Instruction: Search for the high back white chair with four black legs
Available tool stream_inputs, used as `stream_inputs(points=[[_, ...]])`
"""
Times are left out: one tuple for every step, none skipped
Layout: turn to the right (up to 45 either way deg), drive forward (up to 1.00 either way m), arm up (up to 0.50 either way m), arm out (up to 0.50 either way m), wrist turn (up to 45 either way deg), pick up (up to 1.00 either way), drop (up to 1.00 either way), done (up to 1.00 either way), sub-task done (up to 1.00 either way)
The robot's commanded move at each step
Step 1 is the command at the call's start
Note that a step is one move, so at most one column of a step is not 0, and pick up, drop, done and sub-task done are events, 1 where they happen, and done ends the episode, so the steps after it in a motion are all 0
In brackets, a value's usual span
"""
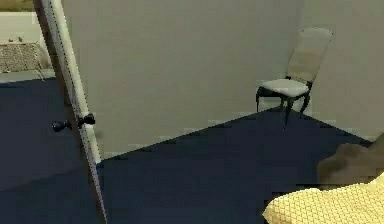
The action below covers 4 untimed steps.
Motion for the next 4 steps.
stream_inputs(points=[[0.0, 0.80, 0.00, 0.00, 0.0, 0.00, 0.00, 0.00, 0.00], [42.0, 0.00, 0.00, 0.00, 0.0, 0.00, 0.00, 0.00, 0.00], [0.0, 1.00, 0.00, 0.00, 0.0, 0.00, 0.00, 0.00, 0.00], [18.0, 0.00, 0.00, 0.00, 0.0, 0.00, 0.00, 0.00, 0.00]])
